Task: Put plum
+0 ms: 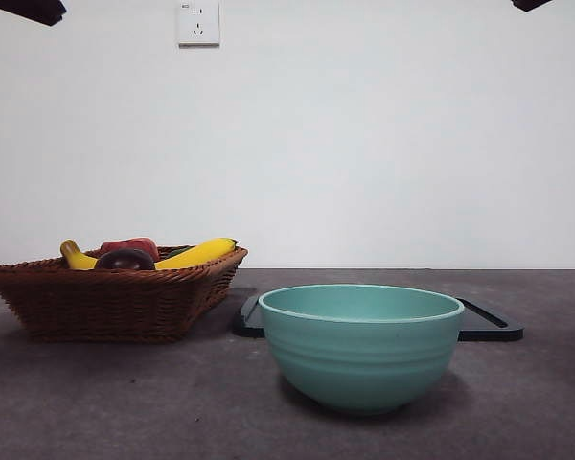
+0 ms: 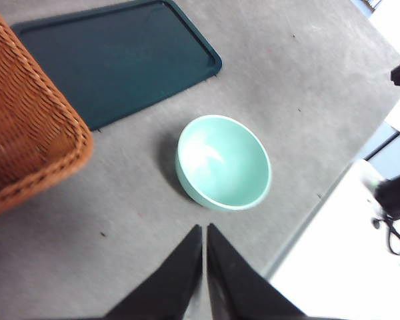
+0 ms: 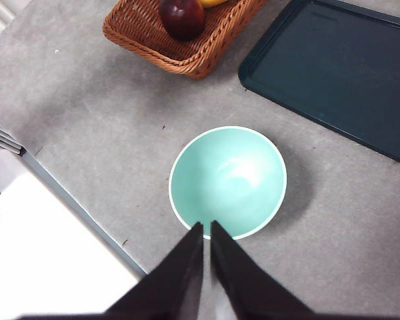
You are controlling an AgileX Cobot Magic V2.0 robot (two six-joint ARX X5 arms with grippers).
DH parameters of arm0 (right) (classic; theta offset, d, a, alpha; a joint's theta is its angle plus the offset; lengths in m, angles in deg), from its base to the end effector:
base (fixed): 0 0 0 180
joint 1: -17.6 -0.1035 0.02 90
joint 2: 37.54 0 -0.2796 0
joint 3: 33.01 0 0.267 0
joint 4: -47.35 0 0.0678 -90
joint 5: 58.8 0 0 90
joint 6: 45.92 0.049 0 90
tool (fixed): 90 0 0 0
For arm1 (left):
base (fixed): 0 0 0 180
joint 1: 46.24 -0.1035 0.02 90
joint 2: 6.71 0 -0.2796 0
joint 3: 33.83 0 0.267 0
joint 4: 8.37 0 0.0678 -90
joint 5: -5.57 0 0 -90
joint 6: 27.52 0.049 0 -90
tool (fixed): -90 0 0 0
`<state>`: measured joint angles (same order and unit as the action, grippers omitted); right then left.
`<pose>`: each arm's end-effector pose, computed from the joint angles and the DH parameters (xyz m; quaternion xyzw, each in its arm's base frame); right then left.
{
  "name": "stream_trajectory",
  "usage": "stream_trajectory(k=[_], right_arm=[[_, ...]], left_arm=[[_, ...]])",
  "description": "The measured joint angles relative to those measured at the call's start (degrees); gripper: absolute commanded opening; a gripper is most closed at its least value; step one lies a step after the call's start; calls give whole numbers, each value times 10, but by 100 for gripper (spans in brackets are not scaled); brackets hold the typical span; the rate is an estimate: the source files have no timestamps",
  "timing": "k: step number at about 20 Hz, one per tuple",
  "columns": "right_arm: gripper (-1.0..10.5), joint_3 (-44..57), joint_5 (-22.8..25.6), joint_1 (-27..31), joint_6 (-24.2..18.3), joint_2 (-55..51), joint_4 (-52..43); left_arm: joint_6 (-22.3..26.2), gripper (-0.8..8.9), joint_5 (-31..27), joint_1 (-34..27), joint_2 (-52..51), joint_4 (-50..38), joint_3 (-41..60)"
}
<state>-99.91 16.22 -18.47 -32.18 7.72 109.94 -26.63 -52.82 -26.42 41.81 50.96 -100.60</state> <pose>0.1205 0.1035 0.3251 0.0376 0.3897 0.3596 0.8470 0.1521 -0.0821 0.3246 -0.0295 0.3458 -0.4090 0.8439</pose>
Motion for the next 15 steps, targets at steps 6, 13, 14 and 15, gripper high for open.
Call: stream_trajectory(k=[6,13,14,15], right_arm=[[8,0,0,0,0,0,0],[8,0,0,0,0,0,0],[8,0,0,0,0,0,0],[8,0,0,0,0,0,0]], left_arm=[[12,8,-172,-103,-126,-226,34],[49,8,-259,-203,-303,-426,253],[52,8,-259,-213,-326,-428,289],[53,8,-259,-219,-343,-428,317]])
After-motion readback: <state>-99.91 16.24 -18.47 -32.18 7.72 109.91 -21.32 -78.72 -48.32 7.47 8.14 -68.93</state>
